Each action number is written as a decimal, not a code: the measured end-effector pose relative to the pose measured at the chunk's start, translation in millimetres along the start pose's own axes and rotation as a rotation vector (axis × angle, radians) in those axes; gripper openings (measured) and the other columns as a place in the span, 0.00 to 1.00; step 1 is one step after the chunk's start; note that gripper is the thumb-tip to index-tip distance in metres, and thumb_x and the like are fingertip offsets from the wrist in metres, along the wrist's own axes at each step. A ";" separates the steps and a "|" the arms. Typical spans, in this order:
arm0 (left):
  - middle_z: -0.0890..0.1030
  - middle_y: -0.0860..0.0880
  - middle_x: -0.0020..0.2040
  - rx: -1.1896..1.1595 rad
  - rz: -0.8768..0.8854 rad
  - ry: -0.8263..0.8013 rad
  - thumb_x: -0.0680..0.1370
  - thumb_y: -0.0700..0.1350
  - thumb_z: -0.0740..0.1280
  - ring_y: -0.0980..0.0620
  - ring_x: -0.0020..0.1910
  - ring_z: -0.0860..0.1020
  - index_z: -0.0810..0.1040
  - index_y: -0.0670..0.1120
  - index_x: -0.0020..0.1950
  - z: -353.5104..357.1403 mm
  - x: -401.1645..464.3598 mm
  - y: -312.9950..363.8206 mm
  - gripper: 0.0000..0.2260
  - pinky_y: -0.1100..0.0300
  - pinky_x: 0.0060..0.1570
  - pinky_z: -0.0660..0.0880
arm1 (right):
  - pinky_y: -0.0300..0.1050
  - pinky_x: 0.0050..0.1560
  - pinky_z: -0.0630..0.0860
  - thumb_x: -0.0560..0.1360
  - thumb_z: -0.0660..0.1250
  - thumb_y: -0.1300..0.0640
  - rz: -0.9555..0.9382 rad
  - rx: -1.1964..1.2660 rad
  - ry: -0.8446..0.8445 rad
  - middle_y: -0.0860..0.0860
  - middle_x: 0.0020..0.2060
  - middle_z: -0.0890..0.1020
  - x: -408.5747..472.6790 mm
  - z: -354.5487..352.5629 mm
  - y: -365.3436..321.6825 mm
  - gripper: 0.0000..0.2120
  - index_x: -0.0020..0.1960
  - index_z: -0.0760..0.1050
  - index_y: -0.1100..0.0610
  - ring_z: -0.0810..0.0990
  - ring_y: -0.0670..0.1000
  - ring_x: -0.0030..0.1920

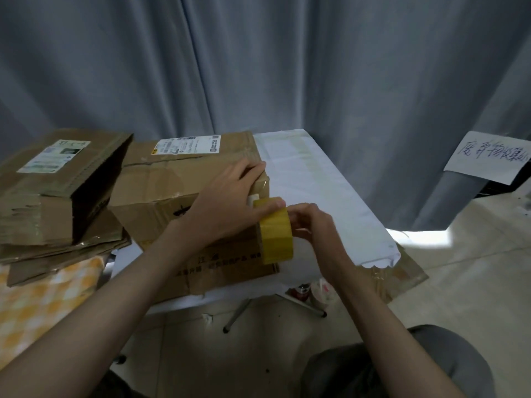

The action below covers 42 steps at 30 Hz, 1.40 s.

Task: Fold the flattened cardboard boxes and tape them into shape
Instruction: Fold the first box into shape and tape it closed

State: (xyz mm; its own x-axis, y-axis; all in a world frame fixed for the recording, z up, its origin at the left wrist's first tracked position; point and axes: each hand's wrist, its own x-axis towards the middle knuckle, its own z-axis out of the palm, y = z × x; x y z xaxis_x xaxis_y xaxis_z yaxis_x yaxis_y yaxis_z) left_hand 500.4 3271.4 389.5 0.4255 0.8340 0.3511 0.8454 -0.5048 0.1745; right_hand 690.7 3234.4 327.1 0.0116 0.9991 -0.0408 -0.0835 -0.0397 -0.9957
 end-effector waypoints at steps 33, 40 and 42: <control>0.57 0.58 0.74 -0.020 -0.028 -0.271 0.53 0.84 0.61 0.54 0.70 0.59 0.48 0.54 0.81 -15.2 10.9 -9.6 0.64 0.58 0.63 0.62 | 0.40 0.30 0.62 0.80 0.55 0.63 0.008 -0.255 0.119 0.43 0.25 0.72 45.1 -34.6 -15.4 0.09 0.46 0.69 0.52 0.64 0.45 0.28; 0.57 0.58 0.74 -0.036 -0.027 -0.251 0.53 0.84 0.61 0.55 0.70 0.59 0.50 0.53 0.81 -14.5 10.7 -8.2 0.64 0.59 0.63 0.61 | 0.38 0.31 0.69 0.84 0.56 0.63 -0.077 -0.073 -0.025 0.56 0.39 0.72 35.8 -29.4 -52.6 0.17 0.42 0.78 0.54 0.65 0.48 0.30; 0.57 0.59 0.74 -0.042 -0.033 -0.250 0.52 0.85 0.60 0.56 0.70 0.59 0.50 0.53 0.81 -14.0 11.0 -9.2 0.64 0.59 0.63 0.61 | 0.39 0.33 0.72 0.83 0.58 0.63 -0.070 -0.011 -0.055 0.55 0.41 0.76 34.3 -27.7 -56.4 0.16 0.44 0.81 0.54 0.67 0.49 0.32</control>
State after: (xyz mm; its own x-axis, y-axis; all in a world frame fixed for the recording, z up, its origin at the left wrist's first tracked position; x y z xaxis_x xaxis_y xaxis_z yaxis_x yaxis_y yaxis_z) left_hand 492.8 3282.1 404.6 0.4694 0.8764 0.1074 0.8479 -0.4813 0.2222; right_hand 723.4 3270.5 379.5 -0.0381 0.9987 0.0332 -0.0731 0.0303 -0.9969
